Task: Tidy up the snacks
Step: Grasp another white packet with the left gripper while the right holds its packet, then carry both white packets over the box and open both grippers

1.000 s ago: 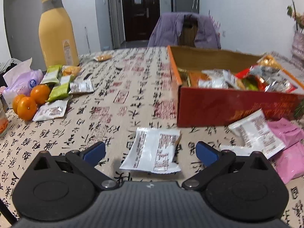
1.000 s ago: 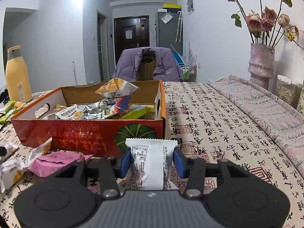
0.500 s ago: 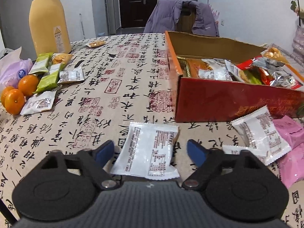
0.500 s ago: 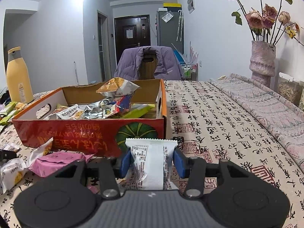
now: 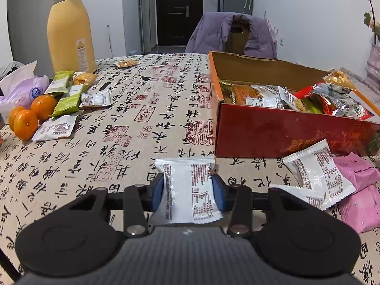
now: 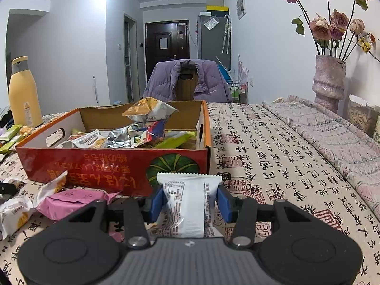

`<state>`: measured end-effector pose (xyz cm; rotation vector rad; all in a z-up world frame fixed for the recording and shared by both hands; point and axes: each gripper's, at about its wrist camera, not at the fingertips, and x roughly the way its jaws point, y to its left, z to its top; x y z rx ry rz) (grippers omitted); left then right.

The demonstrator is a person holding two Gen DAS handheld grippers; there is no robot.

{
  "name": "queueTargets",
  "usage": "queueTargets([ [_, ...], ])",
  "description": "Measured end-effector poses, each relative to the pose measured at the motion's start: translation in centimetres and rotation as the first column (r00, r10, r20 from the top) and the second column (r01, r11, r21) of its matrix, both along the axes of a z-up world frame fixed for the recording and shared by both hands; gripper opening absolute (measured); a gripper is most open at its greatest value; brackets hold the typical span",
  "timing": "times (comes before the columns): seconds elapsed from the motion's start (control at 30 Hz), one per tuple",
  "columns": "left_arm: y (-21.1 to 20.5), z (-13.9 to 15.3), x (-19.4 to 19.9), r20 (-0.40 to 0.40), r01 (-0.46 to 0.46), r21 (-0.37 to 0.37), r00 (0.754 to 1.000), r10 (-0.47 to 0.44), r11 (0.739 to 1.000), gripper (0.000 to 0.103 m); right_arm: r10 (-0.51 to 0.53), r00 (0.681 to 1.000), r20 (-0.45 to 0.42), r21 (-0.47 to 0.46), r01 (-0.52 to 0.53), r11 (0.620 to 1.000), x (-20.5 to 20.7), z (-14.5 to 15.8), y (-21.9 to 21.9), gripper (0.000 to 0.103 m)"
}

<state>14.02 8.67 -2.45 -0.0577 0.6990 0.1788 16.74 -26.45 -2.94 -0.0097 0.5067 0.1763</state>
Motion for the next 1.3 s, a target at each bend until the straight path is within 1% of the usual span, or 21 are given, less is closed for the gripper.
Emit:
queueTargets([
  [0.13,-0.2,0.5,-0.8,0.032,-0.010,0.000,0.999,0.010,1.000,0.043,0.005,1.000,0.017,-0.002,-0.005,1.000,-0.2,0.2,0.1,0.047],
  [0.23,-0.4,1.4,-1.6,0.072,-0.027,0.005,0.997,0.026,1.000,0.043,0.003,1.000,0.028,0.001,-0.003,1.000,-0.4,0.4,0.1,0.047],
  [0.33,-0.4,2.5,-2.2,0.110,-0.037,-0.007,0.993,0.038,0.999,0.043,0.000,0.999,0.042,0.007,0.000,1.000,-0.7,0.7,-0.1,0.047],
  [0.5,-0.9,4.4,-2.9,0.177,-0.036,-0.013,0.983,0.038,0.999,0.043,0.006,0.997,0.080,0.011,-0.007,1.000,-1.4,1.9,-0.1,0.047],
  [0.63,-1.8,6.0,-3.0,0.224,-0.013,-0.013,0.974,0.016,1.000,0.043,0.025,0.993,0.115,0.024,-0.028,0.999,-1.8,3.4,0.3,0.047],
  [0.77,-2.7,7.3,-2.7,0.264,0.011,-0.018,0.965,-0.006,1.000,0.043,0.051,0.986,0.159,0.021,-0.055,0.998,-1.7,5.1,1.2,0.047],
  [0.97,-4.1,9.1,-1.7,0.313,0.046,-0.017,0.949,-0.038,0.999,0.043,0.087,0.976,0.199,0.011,-0.091,0.996,-0.6,7.0,2.9,0.047],
  [1.3,-5.7,10.8,1.5,0.357,0.084,-0.018,0.931,-0.072,0.996,0.043,0.117,0.967,0.227,-0.001,-0.120,0.993,2.5,8.8,5.4,0.047],
])
